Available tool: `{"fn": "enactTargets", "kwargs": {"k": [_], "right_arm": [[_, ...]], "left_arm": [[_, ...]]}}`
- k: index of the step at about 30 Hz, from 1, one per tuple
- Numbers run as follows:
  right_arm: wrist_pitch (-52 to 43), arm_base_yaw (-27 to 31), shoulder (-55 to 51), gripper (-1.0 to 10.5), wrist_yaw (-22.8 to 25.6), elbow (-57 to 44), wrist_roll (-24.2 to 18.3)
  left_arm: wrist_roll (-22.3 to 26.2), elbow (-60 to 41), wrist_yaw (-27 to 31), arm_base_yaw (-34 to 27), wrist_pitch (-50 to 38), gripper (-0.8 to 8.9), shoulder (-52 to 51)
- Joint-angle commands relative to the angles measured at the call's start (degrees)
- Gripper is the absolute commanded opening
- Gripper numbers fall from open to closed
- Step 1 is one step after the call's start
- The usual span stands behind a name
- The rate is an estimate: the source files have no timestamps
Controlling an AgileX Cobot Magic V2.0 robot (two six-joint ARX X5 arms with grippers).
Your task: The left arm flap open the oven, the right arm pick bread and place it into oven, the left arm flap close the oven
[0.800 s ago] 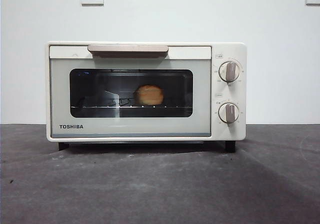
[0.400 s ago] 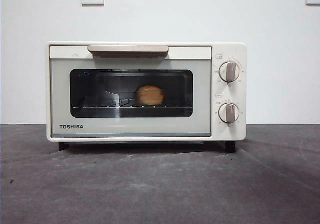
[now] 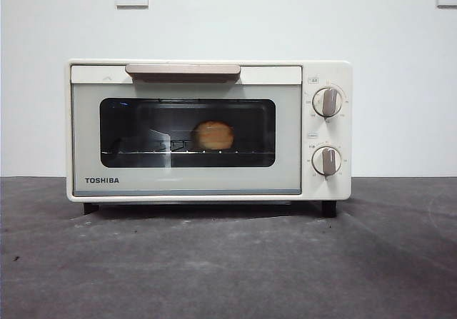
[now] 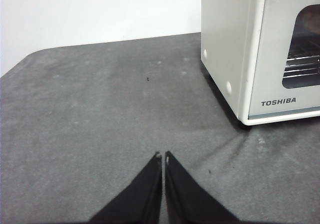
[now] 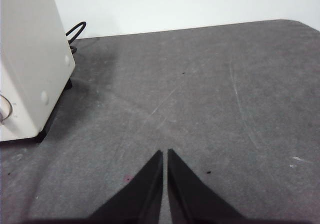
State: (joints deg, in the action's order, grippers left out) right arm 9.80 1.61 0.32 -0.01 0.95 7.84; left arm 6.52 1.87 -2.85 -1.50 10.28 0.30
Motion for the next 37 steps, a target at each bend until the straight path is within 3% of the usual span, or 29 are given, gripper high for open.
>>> {"fn": "enactTargets", "kwargs": {"k": [1,37], "right_arm": [[0.35,0.07,-0.11,0.1,-0.42,-0.44,1.16],[-1.05,0.04,-0.11,0.1,-0.15,-0.44,1.16]], "left_arm": [[0.28,-1.18,0.09,-0.09,0.37,0.19,-0.11],[0.28,-1.18,0.09,-0.09,0.37,0.19,-0.11]]}}
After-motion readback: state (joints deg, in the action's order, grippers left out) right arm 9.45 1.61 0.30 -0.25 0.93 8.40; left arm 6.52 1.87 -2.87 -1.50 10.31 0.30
